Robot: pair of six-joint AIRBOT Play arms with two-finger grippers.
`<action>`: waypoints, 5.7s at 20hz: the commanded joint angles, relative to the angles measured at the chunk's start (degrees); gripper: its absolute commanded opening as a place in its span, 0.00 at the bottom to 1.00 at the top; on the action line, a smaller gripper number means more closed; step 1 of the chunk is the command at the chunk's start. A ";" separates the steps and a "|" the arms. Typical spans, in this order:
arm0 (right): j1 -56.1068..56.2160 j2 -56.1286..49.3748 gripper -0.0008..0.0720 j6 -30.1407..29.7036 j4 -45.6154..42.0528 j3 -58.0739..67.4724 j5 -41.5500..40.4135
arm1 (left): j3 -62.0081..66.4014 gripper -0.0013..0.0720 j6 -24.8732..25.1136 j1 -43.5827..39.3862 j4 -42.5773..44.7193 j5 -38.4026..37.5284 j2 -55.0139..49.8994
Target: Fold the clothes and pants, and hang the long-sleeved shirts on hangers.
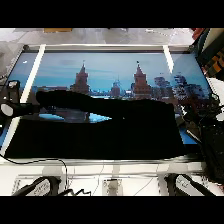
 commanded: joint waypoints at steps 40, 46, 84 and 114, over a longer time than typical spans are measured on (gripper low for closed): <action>0.04 -0.02 0.62 0.04 0.68 0.02 -3.26 | 36.57 0.03 -9.62 -3.28 -12.44 -25.40 -7.85; 0.04 -0.04 0.30 -0.20 0.44 0.02 -3.30 | 43.58 0.03 -8.48 9.86 -12.46 -46.23 -11.78; -0.33 -33.99 0.46 -32.46 31.32 21.99 34.64 | 43.63 0.03 -2.51 15.54 -22.71 -51.17 -32.26; 6.32 -37.29 0.05 -32.98 28.70 31.69 31.28 | 46.69 0.03 -2.47 15.54 -33.31 -54.14 -32.24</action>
